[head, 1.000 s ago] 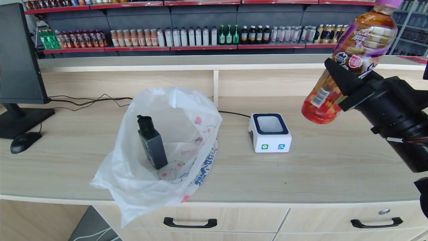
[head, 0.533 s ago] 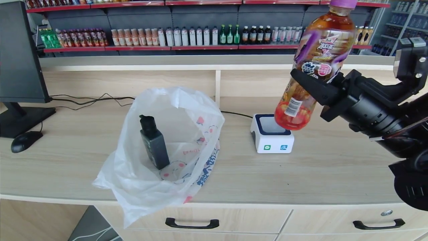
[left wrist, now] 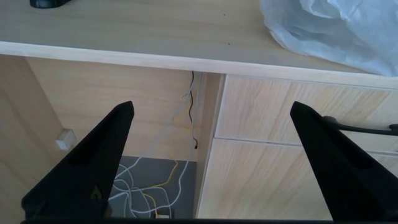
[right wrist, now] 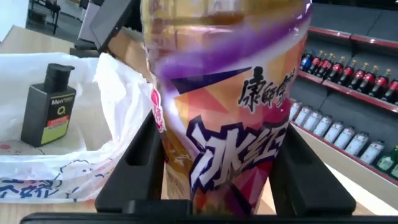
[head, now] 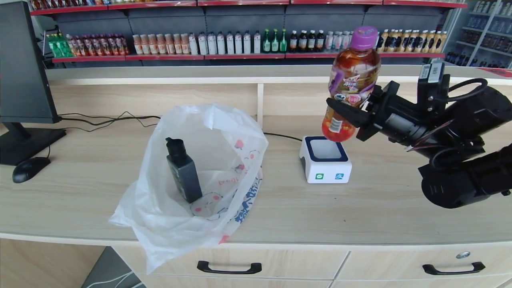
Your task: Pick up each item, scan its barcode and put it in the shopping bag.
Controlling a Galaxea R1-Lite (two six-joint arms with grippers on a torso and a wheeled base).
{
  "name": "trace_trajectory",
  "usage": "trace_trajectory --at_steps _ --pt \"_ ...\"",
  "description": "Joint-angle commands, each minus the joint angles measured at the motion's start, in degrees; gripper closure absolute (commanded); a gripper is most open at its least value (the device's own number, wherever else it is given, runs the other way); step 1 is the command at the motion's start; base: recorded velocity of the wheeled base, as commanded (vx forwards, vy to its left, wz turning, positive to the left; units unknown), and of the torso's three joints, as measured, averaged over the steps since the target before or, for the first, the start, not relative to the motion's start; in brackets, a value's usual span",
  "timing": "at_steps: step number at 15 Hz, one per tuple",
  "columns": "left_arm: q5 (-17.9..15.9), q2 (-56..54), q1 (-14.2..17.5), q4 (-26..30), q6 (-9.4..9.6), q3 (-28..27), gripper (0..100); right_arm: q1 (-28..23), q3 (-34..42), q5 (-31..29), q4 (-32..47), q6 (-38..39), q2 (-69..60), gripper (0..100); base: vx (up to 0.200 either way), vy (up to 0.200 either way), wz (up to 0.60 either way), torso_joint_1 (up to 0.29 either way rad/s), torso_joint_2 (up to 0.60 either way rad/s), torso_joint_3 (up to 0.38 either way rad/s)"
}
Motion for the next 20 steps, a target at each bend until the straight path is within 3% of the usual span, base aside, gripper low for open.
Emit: trace_trajectory --at_steps 1,6,15,20 --pt "-0.01 0.06 -0.01 -0.04 -0.02 0.00 0 -1.11 -0.67 3.03 -0.08 -3.92 2.94 100 0.000 0.000 0.00 0.000 0.00 0.000" --pt "-0.01 0.06 -0.01 -0.04 -0.02 0.00 0 -1.55 -1.46 9.53 -0.08 -13.06 4.43 100 0.000 0.000 0.00 0.000 0.00 0.000" --pt "-0.01 0.06 -0.01 -0.04 -0.02 0.00 0 -5.33 -1.90 7.51 -0.08 -27.13 3.55 100 0.000 0.000 0.00 0.000 0.00 0.000" --pt "-0.01 0.06 -0.10 -0.04 0.16 0.00 0 -4.71 -3.04 11.82 -0.08 -30.73 5.22 100 0.000 0.000 0.00 0.000 0.00 0.000"
